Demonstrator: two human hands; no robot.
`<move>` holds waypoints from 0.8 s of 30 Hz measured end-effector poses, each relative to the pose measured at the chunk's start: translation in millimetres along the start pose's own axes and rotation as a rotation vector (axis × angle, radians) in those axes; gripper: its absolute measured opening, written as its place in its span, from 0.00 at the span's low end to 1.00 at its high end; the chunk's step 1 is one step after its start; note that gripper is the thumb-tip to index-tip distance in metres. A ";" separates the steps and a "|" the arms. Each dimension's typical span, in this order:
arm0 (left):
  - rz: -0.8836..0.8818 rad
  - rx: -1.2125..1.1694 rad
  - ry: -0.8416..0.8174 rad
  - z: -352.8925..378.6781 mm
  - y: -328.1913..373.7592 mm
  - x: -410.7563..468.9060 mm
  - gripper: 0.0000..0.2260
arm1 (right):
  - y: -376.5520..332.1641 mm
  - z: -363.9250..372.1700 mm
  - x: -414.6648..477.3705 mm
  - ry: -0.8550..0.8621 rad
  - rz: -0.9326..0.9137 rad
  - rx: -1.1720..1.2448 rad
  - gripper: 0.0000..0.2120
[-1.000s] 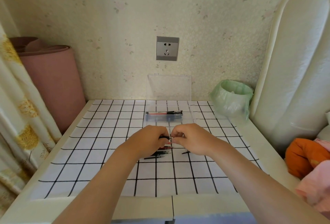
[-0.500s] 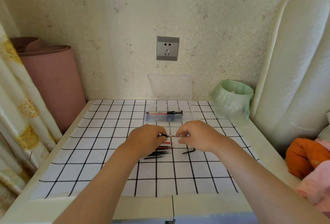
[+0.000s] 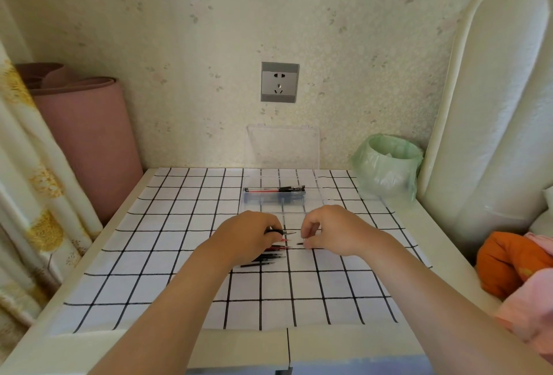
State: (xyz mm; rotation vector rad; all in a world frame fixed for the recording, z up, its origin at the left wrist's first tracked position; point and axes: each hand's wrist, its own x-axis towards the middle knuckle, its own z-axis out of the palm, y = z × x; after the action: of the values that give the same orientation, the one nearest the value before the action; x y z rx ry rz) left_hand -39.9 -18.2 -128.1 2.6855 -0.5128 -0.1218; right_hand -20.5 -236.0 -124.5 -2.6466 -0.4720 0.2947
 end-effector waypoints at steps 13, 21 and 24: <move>0.013 -0.046 0.012 2.4 -2.2 2.7 0.08 | -10.4 5.4 3.0 0.113 -0.089 0.175 0.06; 0.006 -0.149 0.013 3.7 0.5 3.4 0.08 | -16.1 10.5 4.0 0.154 -0.114 0.154 0.08; -0.006 -0.160 0.031 3.9 0.6 3.5 0.08 | -14.6 8.5 3.8 0.149 -0.105 0.055 0.08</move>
State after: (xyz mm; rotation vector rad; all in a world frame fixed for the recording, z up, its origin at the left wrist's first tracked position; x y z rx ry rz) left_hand -37.5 -21.5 -131.5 2.5292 -0.4644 -0.1172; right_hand -23.4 -219.0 -125.9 -2.5564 -0.5429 0.0758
